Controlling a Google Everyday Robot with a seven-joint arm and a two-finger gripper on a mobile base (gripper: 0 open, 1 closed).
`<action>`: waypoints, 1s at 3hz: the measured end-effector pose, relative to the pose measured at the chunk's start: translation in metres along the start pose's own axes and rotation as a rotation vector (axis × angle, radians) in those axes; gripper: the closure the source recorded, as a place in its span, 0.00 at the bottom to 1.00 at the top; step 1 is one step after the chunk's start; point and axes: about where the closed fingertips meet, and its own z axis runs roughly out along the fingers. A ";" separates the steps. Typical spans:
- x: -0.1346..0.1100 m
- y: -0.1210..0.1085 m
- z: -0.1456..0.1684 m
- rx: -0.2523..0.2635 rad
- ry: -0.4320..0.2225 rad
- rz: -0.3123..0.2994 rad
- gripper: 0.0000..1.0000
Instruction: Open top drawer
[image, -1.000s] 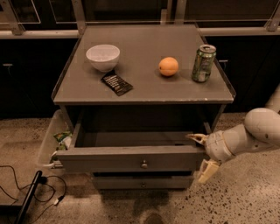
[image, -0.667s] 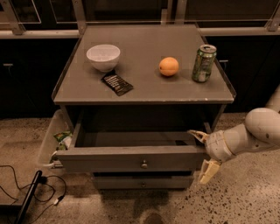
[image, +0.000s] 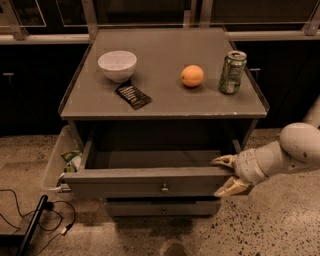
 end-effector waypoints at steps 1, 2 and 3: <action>-0.001 0.007 -0.004 -0.007 -0.011 -0.003 0.62; 0.002 0.017 -0.019 0.007 -0.022 0.005 0.86; 0.001 0.018 -0.019 0.010 -0.023 0.005 0.83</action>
Offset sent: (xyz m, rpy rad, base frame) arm -0.0339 -0.0311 0.0214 0.0343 -0.0165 -0.0305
